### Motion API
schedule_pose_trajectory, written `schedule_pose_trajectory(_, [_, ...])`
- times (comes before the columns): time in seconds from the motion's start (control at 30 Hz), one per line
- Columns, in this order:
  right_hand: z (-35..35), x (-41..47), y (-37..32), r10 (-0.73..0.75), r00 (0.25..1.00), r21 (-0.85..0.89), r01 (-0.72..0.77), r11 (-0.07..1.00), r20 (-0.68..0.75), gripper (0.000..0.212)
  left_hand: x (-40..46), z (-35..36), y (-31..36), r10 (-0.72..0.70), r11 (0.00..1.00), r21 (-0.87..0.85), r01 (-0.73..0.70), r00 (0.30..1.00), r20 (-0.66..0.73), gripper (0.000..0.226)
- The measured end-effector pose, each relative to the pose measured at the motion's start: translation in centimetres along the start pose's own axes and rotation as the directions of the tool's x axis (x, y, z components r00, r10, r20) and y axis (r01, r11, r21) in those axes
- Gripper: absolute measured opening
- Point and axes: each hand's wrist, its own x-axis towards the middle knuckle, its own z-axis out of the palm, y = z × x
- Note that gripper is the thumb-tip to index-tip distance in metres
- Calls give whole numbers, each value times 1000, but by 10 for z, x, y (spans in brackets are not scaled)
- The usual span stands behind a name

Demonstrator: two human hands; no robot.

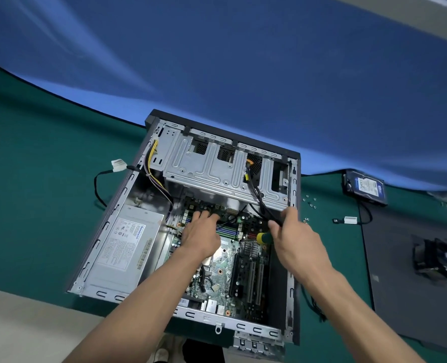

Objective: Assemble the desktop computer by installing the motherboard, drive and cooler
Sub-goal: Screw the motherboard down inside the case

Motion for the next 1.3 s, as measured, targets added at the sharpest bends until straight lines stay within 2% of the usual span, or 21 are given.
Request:
schedule_pose_trajectory(0.07, [0, 0, 1, -18, 998, 80, 13, 997, 62, 47, 0, 0, 1, 0, 1000, 2, 0, 1000, -4, 54])
schedule_pose_trajectory(0.1, [0, -1, 0, -34, 997, 96, 27, 995, 73, 44, 0, 0, 1, 0, 1000, 3, 0, 1000, -5, 54])
schedule_pose_trajectory(0.17, [3, -1, 0, -22, 1000, 68, 20, 997, 22, 23, 0, 0, 1, 3, 1000, 10, -3, 1000, -6, 53])
schedule_pose_trajectory(0.2, [3, 0, 0, -14, 1000, 56, 15, 998, -5, 22, 0, 1, 1, 2, 1000, 13, -2, 1000, -9, 53])
schedule_pose_trajectory(0.3, [2, 2, -5, -67, 996, 100, 61, 993, 58, 37, 0, 1, 2, -2, 1000, 14, 2, 1000, -6, 54])
schedule_pose_trajectory(0.37, [3, 3, -8, -87, 995, 54, 85, 995, 43, 28, 0, 1, 1, -2, 1000, 15, 2, 1000, -6, 55])
schedule_pose_trajectory(0.43, [2, 8, -9, -43, 999, 6, 43, 999, -16, 23, 1, 2, 0, -3, 1000, 9, 3, 1000, -11, 55])
schedule_pose_trajectory(0.57, [-3, 10, -9, -34, 994, 68, 27, 997, 105, 34, 1, 2, 1, -4, 1000, 3, 4, 1000, -18, 55])
schedule_pose_trajectory(0.63, [0, 8, -7, -15, 1000, -11, 15, 1000, 26, 24, 1, 3, 0, -2, 1000, 9, 2, 1000, -26, 55])
schedule_pose_trajectory(0.67, [1, 9, -5, 3, 1000, -31, -4, 1000, -16, 28, 2, 4, 0, -2, 1000, 11, 2, 1000, -29, 54])
schedule_pose_trajectory(0.8, [-4, 10, -7, -33, 994, 106, 22, 994, 105, 38, 1, 3, 0, 0, 1000, 11, 0, 999, -32, 54])
schedule_pose_trajectory(0.87, [0, 10, -8, -42, 999, 46, 40, 998, 33, 23, 1, 4, 0, 0, 1000, 13, 0, 1000, -29, 53])
schedule_pose_trajectory(0.93, [1, 10, -8, -28, 998, -23, 27, 999, -50, 25, 2, 4, -1, 0, 1000, 9, 0, 1000, -31, 53])
schedule_pose_trajectory(1.07, [-6, 14, -11, -33, 993, 57, 26, 998, 115, 29, 1, 3, 0, 3, 1000, 13, -3, 1000, -26, 54])
schedule_pose_trajectory(1.1, [-6, 15, -12, -17, 994, 32, 14, 999, 106, 26, 1, 4, -1, 3, 1000, 18, -3, 1000, -28, 54])
schedule_pose_trajectory(1.17, [-8, 16, -14, 28, 998, -21, -27, 999, 49, 36, 2, 5, -1, 4, 1000, 23, -3, 999, -35, 54])
schedule_pose_trajectory(1.23, [-9, 17, -17, 38, 995, -11, -37, 999, 94, 42, 1, 5, 0, 8, 1000, 20, -7, 999, -35, 55])
schedule_pose_trajectory(1.3, [-8, 17, -20, -6, 991, 18, 3, 1000, 135, 36, 1, 4, -1, 14, 1000, 21, -14, 999, -37, 55])
